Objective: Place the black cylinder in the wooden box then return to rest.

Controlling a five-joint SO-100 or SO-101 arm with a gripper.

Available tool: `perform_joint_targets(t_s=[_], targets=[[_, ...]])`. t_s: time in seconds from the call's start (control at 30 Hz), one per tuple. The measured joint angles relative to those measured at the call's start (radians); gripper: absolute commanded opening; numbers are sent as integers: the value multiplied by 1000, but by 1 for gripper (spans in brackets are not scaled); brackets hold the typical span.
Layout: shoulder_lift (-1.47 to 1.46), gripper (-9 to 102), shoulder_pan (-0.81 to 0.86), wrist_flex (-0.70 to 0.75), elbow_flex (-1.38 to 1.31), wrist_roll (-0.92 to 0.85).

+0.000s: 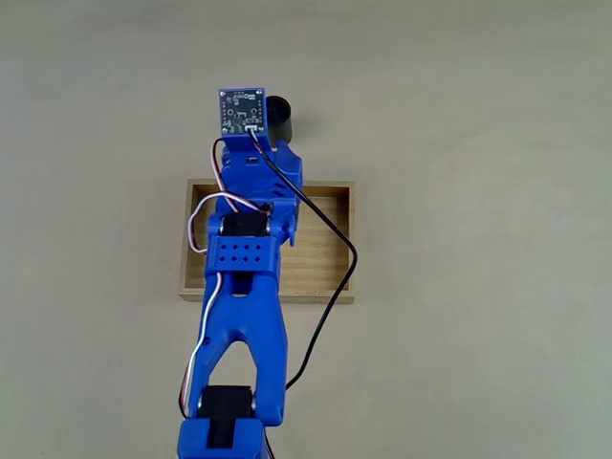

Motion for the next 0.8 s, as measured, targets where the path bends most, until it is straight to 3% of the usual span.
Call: perform_joint_targets(t_s=[0.8], targets=[[167, 32, 34, -28, -170, 3]])
